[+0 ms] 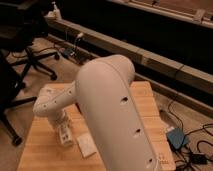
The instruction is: Place the bottle in the ceramic bowl
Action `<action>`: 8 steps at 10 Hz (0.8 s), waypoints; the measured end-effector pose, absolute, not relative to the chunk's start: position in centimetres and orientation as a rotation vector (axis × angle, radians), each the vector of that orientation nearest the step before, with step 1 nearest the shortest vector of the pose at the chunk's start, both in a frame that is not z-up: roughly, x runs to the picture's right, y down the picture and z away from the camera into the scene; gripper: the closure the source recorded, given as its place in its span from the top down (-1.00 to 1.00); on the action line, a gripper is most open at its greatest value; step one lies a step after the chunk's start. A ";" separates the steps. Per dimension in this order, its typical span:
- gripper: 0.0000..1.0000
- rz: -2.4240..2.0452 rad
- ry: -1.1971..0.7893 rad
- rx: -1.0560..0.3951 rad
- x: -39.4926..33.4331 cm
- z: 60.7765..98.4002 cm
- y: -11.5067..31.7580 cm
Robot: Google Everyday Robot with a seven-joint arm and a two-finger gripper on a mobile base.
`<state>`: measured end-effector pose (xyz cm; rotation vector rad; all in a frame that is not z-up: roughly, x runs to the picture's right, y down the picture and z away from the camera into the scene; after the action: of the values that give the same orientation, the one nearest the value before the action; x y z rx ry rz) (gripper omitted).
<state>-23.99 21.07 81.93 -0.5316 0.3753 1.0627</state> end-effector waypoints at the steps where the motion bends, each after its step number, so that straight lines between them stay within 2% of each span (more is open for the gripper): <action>1: 0.30 1.064 0.373 -0.534 -24.2 82.1 21.2; 2: 0.23 1.064 0.372 -0.539 -24.4 82.2 21.3; 4: -0.19 1.050 0.367 -0.554 -25.1 82.3 21.5; 5: -0.30 1.044 0.368 -0.557 -25.4 82.2 21.6; 8: -0.34 1.049 0.370 -0.563 -25.4 82.0 20.8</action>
<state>-25.39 20.77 82.02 -0.5627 0.3702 1.0487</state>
